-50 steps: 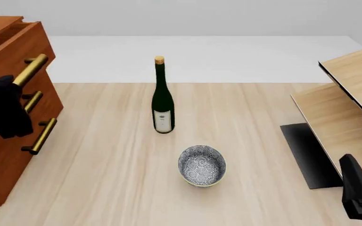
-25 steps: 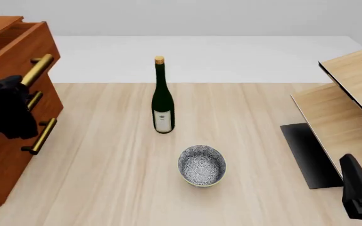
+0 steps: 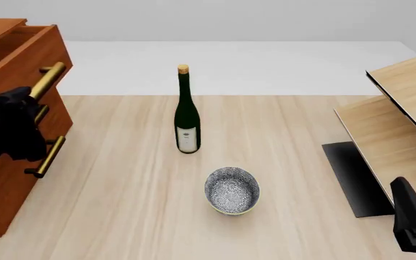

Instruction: Close the bottom drawer of the cabinet and open the top drawer.

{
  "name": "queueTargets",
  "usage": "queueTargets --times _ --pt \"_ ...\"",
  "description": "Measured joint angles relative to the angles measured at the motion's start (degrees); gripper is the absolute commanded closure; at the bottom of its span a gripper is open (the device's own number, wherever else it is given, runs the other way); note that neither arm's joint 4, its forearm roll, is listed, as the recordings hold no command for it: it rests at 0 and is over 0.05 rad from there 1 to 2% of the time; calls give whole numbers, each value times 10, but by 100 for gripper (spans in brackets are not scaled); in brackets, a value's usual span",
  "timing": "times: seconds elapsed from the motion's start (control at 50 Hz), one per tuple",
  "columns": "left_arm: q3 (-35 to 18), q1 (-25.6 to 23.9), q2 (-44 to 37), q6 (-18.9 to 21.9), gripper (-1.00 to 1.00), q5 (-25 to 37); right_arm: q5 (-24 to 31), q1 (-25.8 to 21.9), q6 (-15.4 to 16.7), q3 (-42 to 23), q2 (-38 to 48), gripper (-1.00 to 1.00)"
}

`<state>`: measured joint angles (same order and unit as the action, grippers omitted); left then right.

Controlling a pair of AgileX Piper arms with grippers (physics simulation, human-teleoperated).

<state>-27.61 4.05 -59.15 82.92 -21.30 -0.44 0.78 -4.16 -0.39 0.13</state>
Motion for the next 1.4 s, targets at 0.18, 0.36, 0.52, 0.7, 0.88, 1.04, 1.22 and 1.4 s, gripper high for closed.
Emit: queueTargets --times 0.18,0.36,0.52,0.7,0.88,1.04,1.22,1.4 --pt "1 -6 1 2 100 0 0 0 0 0 0 -100" --pt "1 -11 2 3 100 0 0 0 0 0 0 -100" --pt "2 -14 2 4 100 1 0 0 0 0 0 -100" --pt "2 -17 3 3 100 1 0 0 0 0 0 -100" --pt "-4 -21 10 6 -100 -6 0 -1 0 0 0 -100" --pt "-6 -26 16 7 -100 -8 0 -1 0 0 0 -100" --pt "-4 -28 21 8 -100 -4 0 -1 0 0 0 -100" --pt "-1 -30 30 6 -100 4 0 -2 0 -1 0 -100"
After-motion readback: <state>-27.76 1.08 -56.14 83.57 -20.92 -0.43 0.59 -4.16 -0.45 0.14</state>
